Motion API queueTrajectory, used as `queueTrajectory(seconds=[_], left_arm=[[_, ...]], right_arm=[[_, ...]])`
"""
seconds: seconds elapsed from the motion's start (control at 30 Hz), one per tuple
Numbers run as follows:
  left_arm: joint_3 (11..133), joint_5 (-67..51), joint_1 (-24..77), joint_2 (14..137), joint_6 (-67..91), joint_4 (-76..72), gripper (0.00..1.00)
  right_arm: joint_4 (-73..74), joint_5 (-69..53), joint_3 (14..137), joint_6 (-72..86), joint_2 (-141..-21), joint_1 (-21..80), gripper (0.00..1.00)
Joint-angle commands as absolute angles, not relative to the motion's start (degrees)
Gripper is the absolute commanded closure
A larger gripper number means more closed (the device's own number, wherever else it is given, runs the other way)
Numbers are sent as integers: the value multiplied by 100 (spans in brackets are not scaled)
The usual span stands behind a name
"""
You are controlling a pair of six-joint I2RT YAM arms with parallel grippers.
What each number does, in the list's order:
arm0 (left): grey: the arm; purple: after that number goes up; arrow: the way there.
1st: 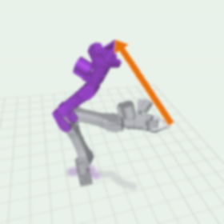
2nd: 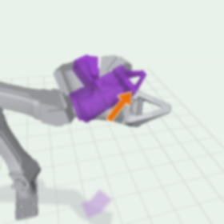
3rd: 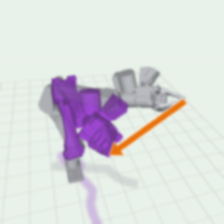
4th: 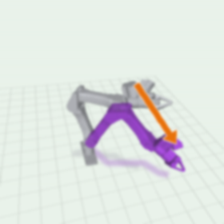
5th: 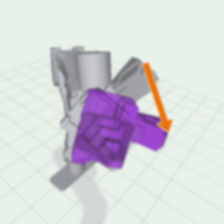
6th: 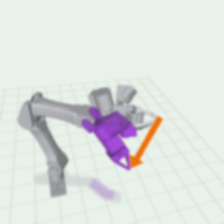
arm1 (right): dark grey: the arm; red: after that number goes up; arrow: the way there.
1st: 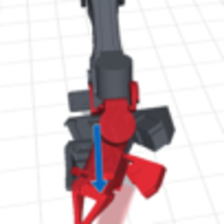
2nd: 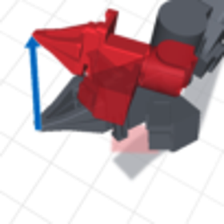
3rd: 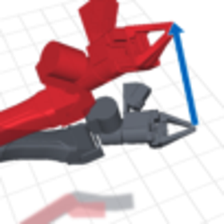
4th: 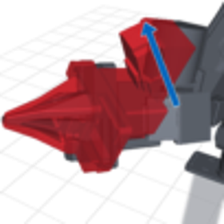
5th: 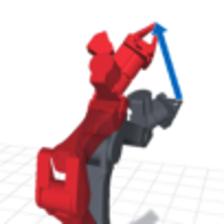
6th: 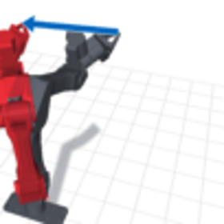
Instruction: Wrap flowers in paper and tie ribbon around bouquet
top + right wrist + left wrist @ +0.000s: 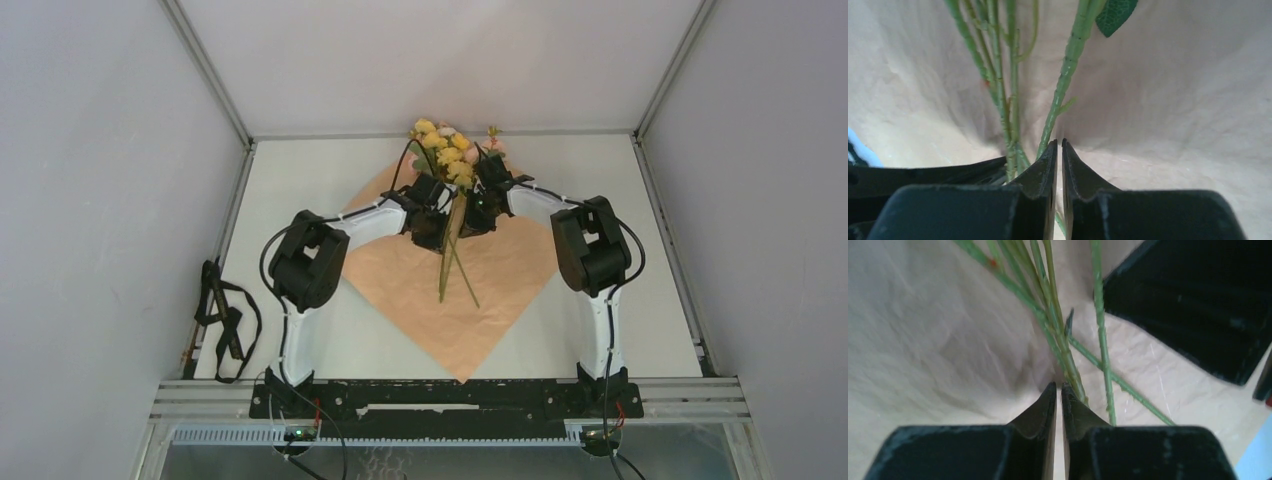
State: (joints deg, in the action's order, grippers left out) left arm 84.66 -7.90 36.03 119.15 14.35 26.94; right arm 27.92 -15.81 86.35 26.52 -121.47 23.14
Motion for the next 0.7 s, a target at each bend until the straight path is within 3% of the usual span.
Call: queueTrajectory(seconds=[0.0,0.2,0.4,0.57,0.67], left_arm=[[8887,-1178,3668,12150,1201,2493,88],[8795,-1721,3767,11720,1109,2046,86],[8333,-1324,3681,10991,321,2254,82],[7688,-1150,3671,10079,-721,2798,69],[7227,-1158,3696,9450,-1392,3214,58]], right_arm=[[2272,-2222,8648,2943,-12143,2338,85],[2118,-2383,8218,3072,-11677,2208,85],[2697,-1968,7639,2773,-10660,1973,77],[3366,-1278,6889,2532,-9580,1972,66],[3640,-1115,6064,2635,-8817,2097,54]])
